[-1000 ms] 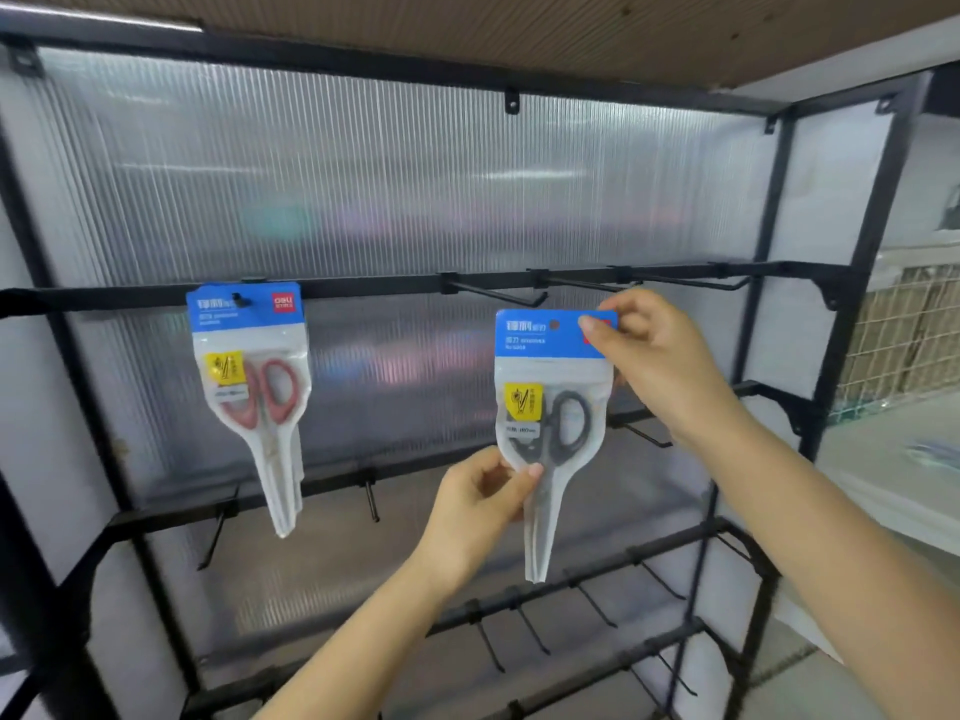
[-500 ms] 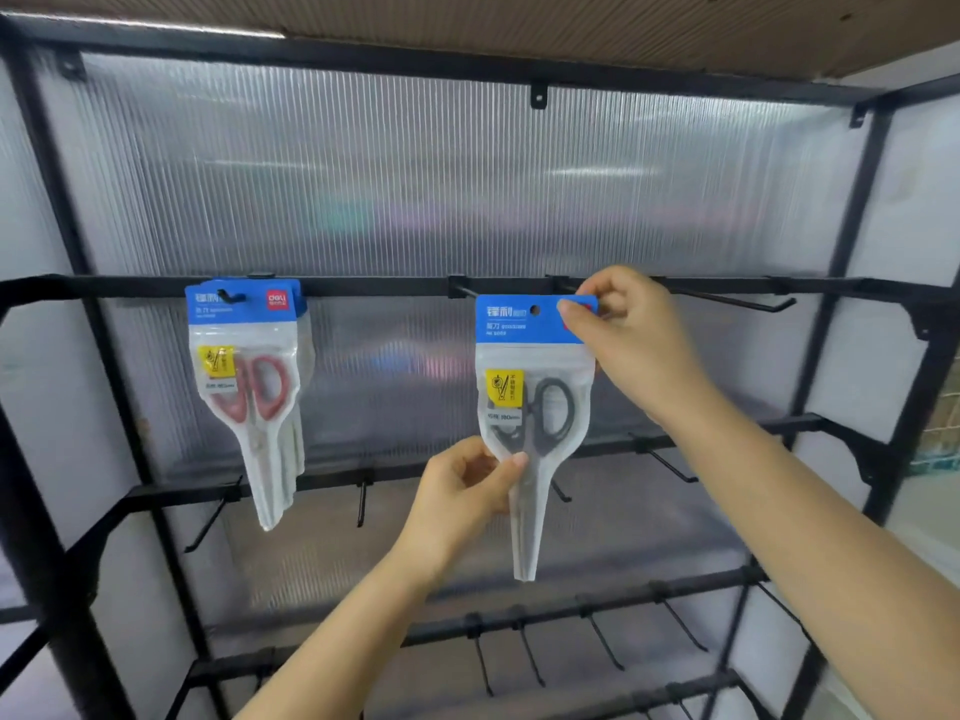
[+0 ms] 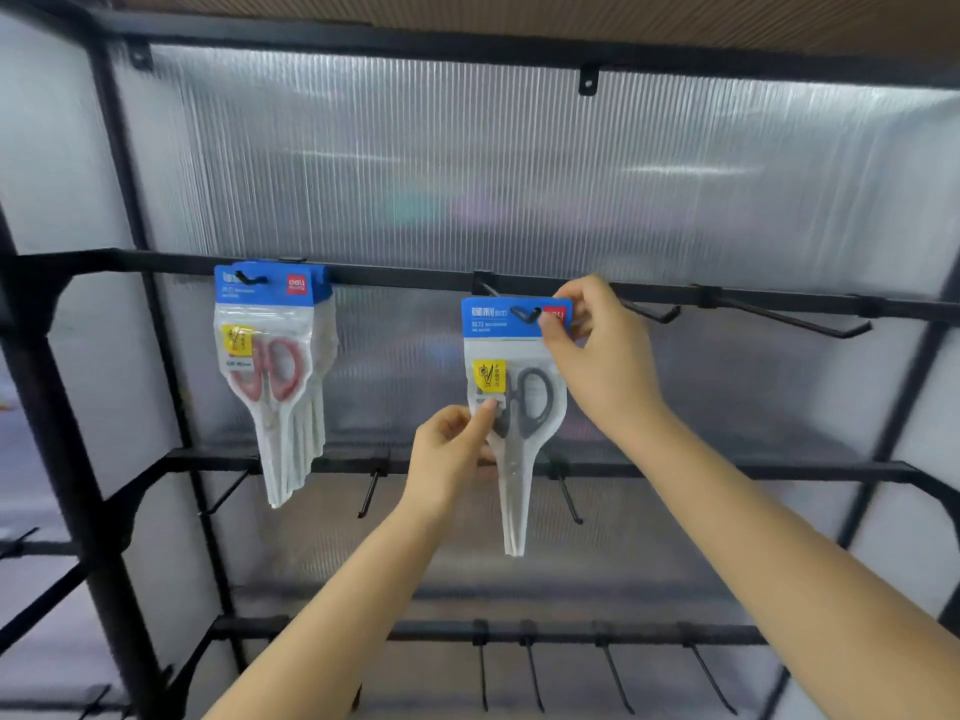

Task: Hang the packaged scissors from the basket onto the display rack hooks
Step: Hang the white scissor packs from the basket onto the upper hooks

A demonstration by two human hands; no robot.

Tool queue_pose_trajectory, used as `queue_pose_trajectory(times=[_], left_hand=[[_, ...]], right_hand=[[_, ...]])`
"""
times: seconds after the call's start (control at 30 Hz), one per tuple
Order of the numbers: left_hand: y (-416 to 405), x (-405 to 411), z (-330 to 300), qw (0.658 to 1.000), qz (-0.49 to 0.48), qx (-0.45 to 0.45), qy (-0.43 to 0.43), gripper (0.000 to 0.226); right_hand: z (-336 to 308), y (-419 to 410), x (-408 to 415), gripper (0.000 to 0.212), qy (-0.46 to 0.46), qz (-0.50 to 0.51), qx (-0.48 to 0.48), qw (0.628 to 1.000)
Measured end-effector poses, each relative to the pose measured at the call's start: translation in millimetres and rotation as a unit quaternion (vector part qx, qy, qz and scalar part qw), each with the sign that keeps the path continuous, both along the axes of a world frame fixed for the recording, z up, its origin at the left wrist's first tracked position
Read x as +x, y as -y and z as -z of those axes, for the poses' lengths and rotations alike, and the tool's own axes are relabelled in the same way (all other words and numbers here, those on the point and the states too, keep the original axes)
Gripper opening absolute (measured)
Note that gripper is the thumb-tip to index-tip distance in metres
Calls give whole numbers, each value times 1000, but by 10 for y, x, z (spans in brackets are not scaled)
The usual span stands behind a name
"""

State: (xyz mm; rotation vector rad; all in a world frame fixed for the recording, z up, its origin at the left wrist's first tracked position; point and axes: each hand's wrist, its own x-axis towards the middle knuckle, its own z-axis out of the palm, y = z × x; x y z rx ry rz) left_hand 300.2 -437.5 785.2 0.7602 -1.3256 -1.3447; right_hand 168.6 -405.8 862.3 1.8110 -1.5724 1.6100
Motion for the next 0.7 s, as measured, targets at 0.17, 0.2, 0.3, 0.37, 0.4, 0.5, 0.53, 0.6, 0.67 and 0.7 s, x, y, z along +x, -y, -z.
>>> queue_pose_trajectory(times=[0.17,0.2,0.3,0.37,0.4,0.5,0.53,0.6,0.67,0.7], left_hand=[[427,-83,3,999,-32,4,26,22],[512,-90,5,999,-37,3,31,22],[755,-101,4,999,-44,5,30,23],[909,-115,15,999,-45,2,29,23],[978,-123,20,999,-44,1,28,23],[1161,-139,26,999,-31,-5,26,23],[1215,-138,24,999,-25,-10,29,23],[1314,-134,21,999,-15,-15,35,23],[1404,-132,18,999,-10,-19,50,24],[1439,-132,21,998,-7,-21,56,24]], right_hand=[[33,409,-61,16,-17,16,0,1000],[36,489,-65,17,-12,17,6,1000],[42,688,-82,18,-7,21,10,1000],[46,805,-100,19,-19,17,9,1000],[52,859,-109,20,-21,16,9,1000],[74,1013,-122,18,-15,32,-1,999],[87,1064,-118,17,-14,39,-3,999],[110,1138,-101,17,-8,42,-4,999],[129,1191,-90,18,-10,53,-13,998],[141,1211,-89,19,-16,59,-20,998]])
